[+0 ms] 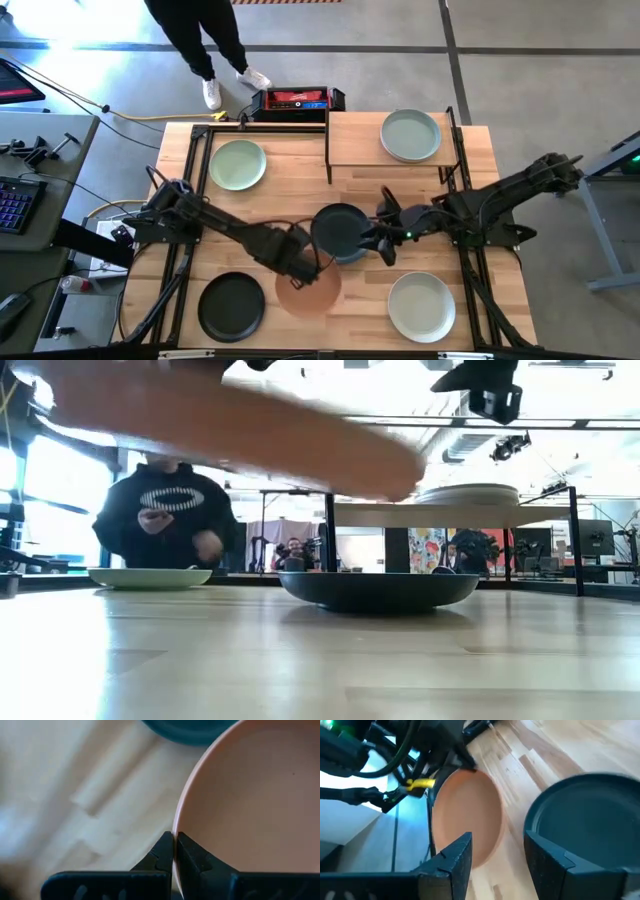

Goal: Place and stack plates onto a shelf
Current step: Stack the brown plate on the gray plate on the shelf

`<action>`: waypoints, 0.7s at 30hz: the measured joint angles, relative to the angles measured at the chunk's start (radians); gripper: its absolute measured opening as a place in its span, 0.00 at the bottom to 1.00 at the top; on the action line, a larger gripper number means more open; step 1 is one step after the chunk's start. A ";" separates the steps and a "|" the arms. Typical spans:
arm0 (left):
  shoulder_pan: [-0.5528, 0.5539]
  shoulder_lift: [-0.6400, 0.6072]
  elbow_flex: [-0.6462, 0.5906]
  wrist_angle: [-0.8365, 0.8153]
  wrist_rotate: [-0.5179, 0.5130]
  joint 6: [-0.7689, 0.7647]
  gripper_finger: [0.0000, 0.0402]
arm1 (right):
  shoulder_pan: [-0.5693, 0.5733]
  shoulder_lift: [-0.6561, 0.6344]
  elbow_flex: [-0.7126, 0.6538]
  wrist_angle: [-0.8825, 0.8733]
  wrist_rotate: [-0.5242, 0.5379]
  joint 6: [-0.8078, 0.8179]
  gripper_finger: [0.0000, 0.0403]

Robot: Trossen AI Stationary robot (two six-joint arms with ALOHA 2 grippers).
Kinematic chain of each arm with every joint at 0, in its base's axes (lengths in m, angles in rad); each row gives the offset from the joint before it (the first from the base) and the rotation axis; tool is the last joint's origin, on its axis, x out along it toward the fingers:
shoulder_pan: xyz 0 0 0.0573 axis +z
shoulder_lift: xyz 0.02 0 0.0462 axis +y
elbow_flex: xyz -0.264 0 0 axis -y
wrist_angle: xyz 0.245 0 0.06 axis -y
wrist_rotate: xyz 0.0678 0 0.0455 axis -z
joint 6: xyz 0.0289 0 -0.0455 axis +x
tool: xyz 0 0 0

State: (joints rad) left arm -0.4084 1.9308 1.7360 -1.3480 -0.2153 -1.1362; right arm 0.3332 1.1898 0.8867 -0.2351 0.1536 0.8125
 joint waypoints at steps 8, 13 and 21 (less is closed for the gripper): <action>0.082 0.000 0.107 -0.158 -0.117 0.063 0.00 | -0.052 0.000 0.000 -0.002 0.003 -0.092 0.40; 0.118 0.000 0.148 -0.158 -0.184 0.103 0.00 | -0.097 0.000 0.001 -0.022 0.042 -0.116 0.40; 0.167 0.000 0.184 -0.147 -0.270 0.196 0.00 | -0.158 0.001 0.002 -0.103 0.086 -0.116 0.40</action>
State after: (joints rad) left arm -0.2414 1.9312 1.9203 -1.4953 -0.4852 -0.9406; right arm 0.1749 1.1904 0.8883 -0.3386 0.2398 0.6970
